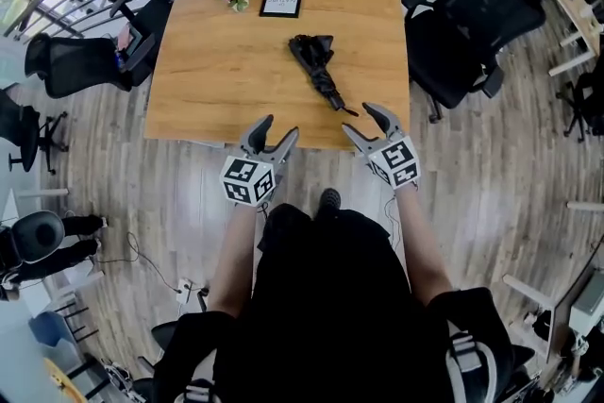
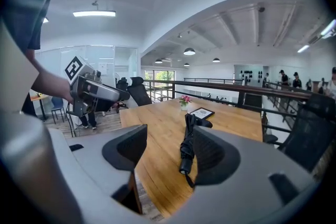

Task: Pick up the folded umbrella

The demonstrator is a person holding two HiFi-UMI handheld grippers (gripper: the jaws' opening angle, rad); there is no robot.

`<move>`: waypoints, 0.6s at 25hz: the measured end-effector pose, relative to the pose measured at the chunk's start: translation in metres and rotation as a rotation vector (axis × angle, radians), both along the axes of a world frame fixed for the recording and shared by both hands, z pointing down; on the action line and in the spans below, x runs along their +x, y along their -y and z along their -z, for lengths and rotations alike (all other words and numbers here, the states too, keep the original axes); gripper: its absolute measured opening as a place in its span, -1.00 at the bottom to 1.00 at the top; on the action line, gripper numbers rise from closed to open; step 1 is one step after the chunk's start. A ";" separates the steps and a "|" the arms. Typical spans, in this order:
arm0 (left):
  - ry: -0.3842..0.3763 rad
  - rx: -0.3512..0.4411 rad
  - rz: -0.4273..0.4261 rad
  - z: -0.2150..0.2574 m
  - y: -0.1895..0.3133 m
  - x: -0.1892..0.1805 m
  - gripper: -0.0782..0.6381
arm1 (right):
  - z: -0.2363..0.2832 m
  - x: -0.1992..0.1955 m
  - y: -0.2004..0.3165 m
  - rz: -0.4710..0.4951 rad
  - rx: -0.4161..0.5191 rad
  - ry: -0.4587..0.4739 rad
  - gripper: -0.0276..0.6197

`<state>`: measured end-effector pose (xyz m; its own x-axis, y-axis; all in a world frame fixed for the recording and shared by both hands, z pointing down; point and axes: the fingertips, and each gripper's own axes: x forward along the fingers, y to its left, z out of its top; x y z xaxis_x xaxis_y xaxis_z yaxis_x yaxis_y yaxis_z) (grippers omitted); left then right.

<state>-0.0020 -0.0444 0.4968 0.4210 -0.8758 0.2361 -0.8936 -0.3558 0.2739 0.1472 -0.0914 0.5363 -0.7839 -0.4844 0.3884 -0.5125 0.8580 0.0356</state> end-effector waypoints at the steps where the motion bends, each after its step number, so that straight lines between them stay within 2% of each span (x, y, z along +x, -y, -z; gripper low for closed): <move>1: 0.002 -0.002 0.006 -0.001 0.003 0.000 0.01 | -0.001 -0.001 0.002 0.008 -0.003 0.001 -0.05; 10: 0.000 -0.003 -0.001 -0.001 0.030 -0.007 0.01 | -0.014 -0.019 0.022 0.021 -0.031 0.004 -0.05; 15: -0.017 -0.016 -0.008 -0.010 0.056 -0.031 0.01 | -0.024 -0.037 0.044 0.003 -0.053 -0.012 -0.05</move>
<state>-0.0331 -0.1009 0.5071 0.4318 -0.8687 0.2426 -0.8859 -0.3580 0.2949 0.1103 -0.1354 0.5604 -0.7805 -0.4607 0.4226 -0.5098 0.8603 -0.0037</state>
